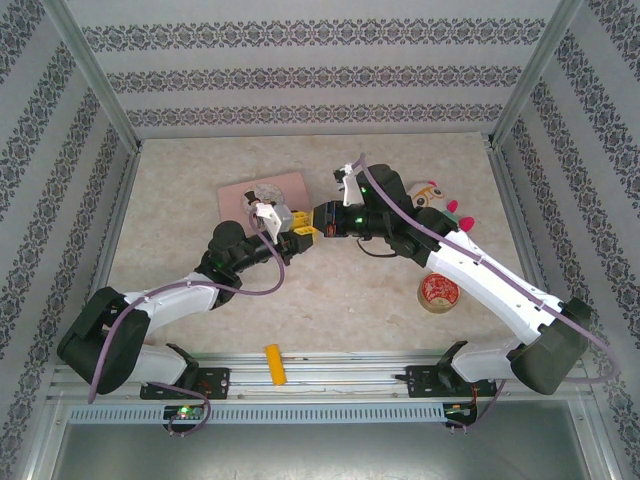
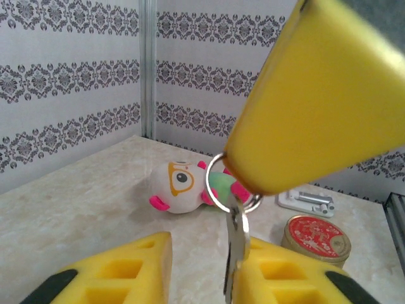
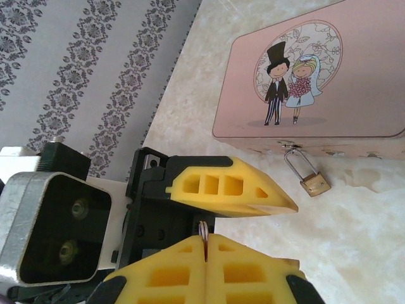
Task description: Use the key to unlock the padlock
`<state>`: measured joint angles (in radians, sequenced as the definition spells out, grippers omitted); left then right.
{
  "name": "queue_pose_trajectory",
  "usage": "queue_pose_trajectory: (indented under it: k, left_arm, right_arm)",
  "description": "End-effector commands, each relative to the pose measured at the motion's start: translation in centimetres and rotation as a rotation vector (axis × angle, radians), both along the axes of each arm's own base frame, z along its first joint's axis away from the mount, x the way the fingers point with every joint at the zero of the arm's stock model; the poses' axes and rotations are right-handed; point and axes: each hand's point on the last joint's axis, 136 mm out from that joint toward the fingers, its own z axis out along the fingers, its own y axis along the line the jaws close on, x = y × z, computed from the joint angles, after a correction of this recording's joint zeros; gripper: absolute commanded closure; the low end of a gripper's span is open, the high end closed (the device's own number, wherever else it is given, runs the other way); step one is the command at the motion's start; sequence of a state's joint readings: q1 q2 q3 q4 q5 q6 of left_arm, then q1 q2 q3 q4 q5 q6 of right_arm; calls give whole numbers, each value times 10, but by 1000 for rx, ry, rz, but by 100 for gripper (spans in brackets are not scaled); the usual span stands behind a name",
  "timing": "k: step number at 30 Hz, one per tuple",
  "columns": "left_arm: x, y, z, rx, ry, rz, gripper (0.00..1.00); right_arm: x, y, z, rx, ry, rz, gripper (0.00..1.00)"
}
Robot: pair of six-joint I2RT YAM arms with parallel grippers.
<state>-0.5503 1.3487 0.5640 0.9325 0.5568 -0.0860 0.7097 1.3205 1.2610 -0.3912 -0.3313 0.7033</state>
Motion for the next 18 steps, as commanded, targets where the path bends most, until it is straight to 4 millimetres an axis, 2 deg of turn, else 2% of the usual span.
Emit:
queue_pose_trajectory:
  k: [1, 9, 14, 15, 18]
  left_arm:
    - [-2, -6, 24, -36, -73, -22, 76]
    - [-3, -4, 15, 11, -67, -8, 99]
    - [0, 6, 10, 100, -107, 67, 100]
    - [1, 8, 8, 135, -126, 93, 100]
    - [5, 15, 2, 293, -212, 191, 100]
  right_arm:
    - [-4, 4, 4, 20, -8, 17, 100]
    - [-2, 4, 1, 14, -4, 13, 100]
    - [-1, 1, 1, 1, -7, 7, 100]
    - [-1, 0, 2, -6, -11, 2, 98]
    - [1, -10, 6, -20, -17, -29, 81]
